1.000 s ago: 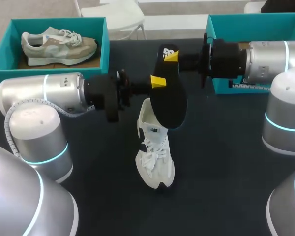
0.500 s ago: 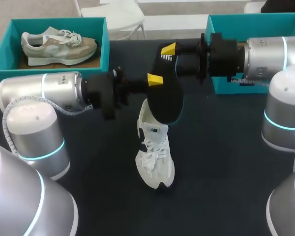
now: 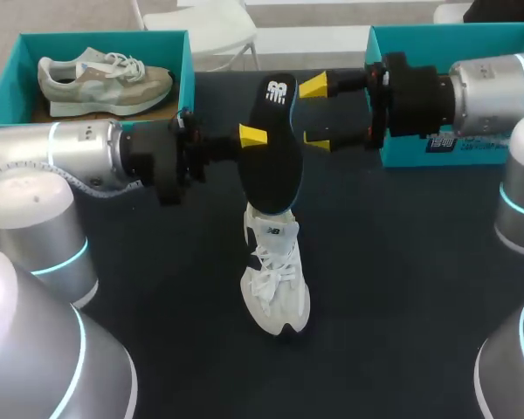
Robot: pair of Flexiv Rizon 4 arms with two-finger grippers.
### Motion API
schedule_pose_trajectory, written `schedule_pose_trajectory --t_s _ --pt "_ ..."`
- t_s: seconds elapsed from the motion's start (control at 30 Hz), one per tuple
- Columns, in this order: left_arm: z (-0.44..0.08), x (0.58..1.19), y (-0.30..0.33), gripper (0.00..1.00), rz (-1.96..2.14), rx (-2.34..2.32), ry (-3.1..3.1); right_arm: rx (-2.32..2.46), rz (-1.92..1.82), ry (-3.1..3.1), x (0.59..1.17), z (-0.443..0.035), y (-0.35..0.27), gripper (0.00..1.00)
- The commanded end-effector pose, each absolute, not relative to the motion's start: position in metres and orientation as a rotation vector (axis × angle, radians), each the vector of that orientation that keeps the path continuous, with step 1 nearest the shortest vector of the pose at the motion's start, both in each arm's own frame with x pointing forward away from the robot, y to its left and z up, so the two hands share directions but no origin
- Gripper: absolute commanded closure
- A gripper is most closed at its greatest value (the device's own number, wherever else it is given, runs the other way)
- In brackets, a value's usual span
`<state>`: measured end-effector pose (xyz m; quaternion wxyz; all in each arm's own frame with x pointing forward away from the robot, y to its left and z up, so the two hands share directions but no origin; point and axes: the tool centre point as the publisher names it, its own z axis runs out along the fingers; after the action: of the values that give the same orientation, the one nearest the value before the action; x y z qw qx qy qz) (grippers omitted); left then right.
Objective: Take the shoe out of the shoebox, open the shoe tongue, remove and reinsert the insole, then place the shoe into the shoebox
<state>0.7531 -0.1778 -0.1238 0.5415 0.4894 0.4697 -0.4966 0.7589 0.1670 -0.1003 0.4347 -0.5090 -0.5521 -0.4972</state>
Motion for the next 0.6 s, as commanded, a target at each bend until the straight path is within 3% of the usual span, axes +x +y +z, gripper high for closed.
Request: schedule_pose_trajectory --t_s 0.03,0.6 --pt "-0.119 0.746 -0.168 1.00 -1.178 1.162 1.121 -1.284 -1.239 -1.389 0.739 -0.091 0.139 0.00" --pt "-0.122 0.748 -0.161 1.00 -1.163 1.176 1.127 -1.255 -1.252 -1.394 0.733 -0.086 0.128 0.00"
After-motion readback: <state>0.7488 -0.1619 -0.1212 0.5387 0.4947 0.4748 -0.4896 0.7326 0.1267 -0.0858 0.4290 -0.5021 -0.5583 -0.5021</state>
